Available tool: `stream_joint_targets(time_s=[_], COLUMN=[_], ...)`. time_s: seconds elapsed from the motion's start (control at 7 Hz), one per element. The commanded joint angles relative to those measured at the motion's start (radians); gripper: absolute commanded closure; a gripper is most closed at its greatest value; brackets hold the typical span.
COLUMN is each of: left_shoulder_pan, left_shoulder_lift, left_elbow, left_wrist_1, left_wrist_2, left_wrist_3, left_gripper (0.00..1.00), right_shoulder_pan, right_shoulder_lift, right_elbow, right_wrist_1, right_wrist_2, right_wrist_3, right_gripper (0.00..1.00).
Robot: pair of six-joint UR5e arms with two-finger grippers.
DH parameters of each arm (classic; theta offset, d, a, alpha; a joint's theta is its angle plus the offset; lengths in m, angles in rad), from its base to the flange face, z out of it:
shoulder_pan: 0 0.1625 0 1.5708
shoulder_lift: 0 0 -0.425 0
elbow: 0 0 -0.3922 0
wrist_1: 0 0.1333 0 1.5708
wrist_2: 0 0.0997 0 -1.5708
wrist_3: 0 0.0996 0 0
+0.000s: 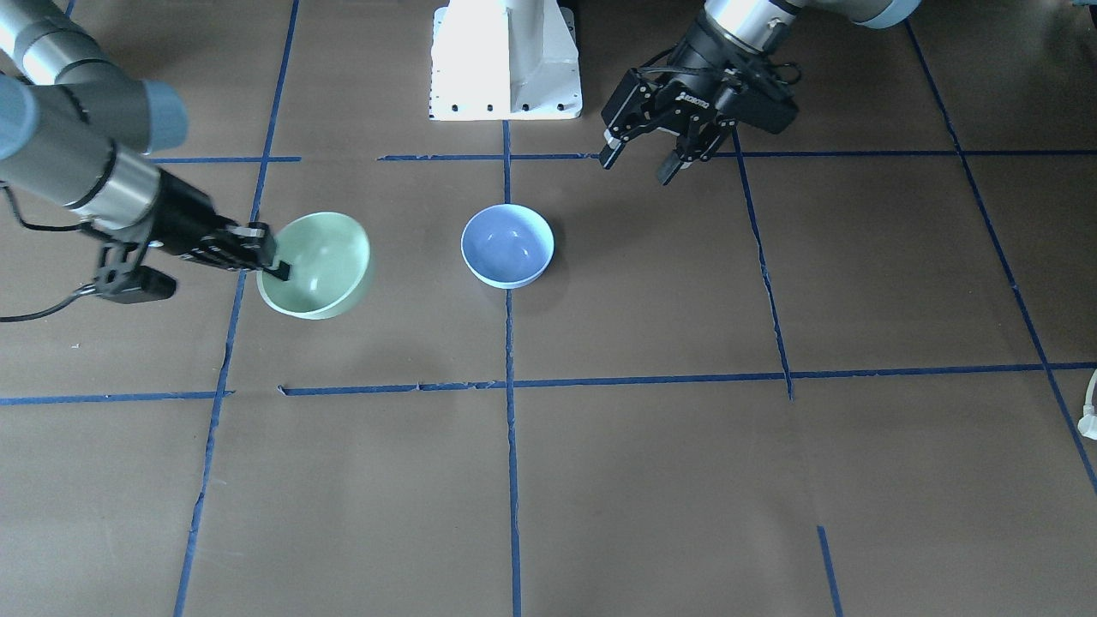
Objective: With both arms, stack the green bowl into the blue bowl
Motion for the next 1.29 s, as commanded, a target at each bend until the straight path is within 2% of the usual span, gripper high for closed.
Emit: stream_joint_targets(time_s=[0.0, 0.29, 1.0, 1.14], left_shoulder_pan=[-0.048, -0.048, -0.041, -0.039], left_shoulder_lift=[0.023, 0.023, 0.020, 0.016], left_elbow=[-0.006, -0.006, 0.001, 0.001], left_wrist_1=[0.000, 0.000, -0.001, 0.000], left_wrist_2=[-0.042, -0.040, -0.038, -0.038], left_wrist_3=[0.004, 0.004, 0.002, 0.002], left_gripper=[0.11, 0.10, 0.10, 0.10], right_shoulder_pan=[-0.190, -0.262, -0.316, -0.316], right_shoulder_lift=[0.163, 0.175, 0.184, 0.182], right_elbow=[-0.019, -0.037, -0.076, -0.077], right_wrist_1=[-0.019, -0.085, -0.081, -0.085], right_wrist_2=[-0.168, -0.283, -0.307, -0.307], right_wrist_3=[0.209, 0.210, 0.227, 0.222], right_gripper=[1.00, 1.00, 1.00, 0.95])
